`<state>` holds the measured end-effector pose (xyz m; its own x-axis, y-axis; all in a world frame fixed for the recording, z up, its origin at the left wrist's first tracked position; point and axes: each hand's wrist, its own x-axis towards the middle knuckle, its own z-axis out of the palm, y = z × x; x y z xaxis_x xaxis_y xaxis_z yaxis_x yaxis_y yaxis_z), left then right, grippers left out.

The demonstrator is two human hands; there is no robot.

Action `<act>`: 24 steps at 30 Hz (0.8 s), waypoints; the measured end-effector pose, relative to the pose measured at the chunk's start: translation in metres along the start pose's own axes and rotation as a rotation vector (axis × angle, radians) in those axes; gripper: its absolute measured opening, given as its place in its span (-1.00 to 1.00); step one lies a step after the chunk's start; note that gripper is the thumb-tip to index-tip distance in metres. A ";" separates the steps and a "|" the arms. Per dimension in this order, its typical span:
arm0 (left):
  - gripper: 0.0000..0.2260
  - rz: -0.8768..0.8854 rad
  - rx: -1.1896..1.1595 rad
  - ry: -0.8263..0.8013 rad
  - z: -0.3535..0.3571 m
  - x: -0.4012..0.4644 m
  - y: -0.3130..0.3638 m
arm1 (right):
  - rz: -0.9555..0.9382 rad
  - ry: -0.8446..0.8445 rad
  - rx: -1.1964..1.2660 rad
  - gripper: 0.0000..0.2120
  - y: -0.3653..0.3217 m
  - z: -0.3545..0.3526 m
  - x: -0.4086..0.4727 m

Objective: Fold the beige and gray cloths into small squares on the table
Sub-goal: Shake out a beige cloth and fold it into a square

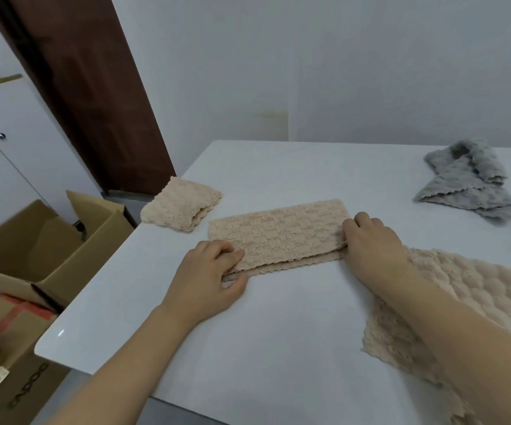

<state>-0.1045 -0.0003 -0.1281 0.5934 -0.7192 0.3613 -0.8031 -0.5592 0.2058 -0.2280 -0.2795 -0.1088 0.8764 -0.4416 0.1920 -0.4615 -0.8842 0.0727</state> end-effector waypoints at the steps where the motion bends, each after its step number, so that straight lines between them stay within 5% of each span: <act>1: -0.61 0.006 -0.006 0.011 0.000 0.000 0.000 | -0.003 0.015 -0.010 -0.78 0.000 0.001 0.000; 7: -0.85 0.186 0.046 0.136 0.000 0.003 0.000 | -0.039 0.253 -0.026 -0.78 -0.001 0.008 0.004; 15: -0.83 0.098 -0.048 0.066 -0.001 0.003 0.002 | -0.131 0.264 0.005 -0.85 -0.001 0.004 -0.003; 19: -0.80 0.153 0.045 0.039 0.000 0.008 0.006 | -0.405 0.080 0.200 -0.54 -0.012 -0.001 -0.013; 24: -0.87 0.195 0.059 0.080 -0.006 0.008 0.019 | -0.461 0.094 0.194 -0.66 -0.025 0.004 -0.015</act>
<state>-0.1152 -0.0145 -0.1160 0.4190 -0.7826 0.4604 -0.8964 -0.4374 0.0722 -0.2286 -0.2514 -0.1171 0.9627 0.0092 0.2705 0.0126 -0.9999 -0.0109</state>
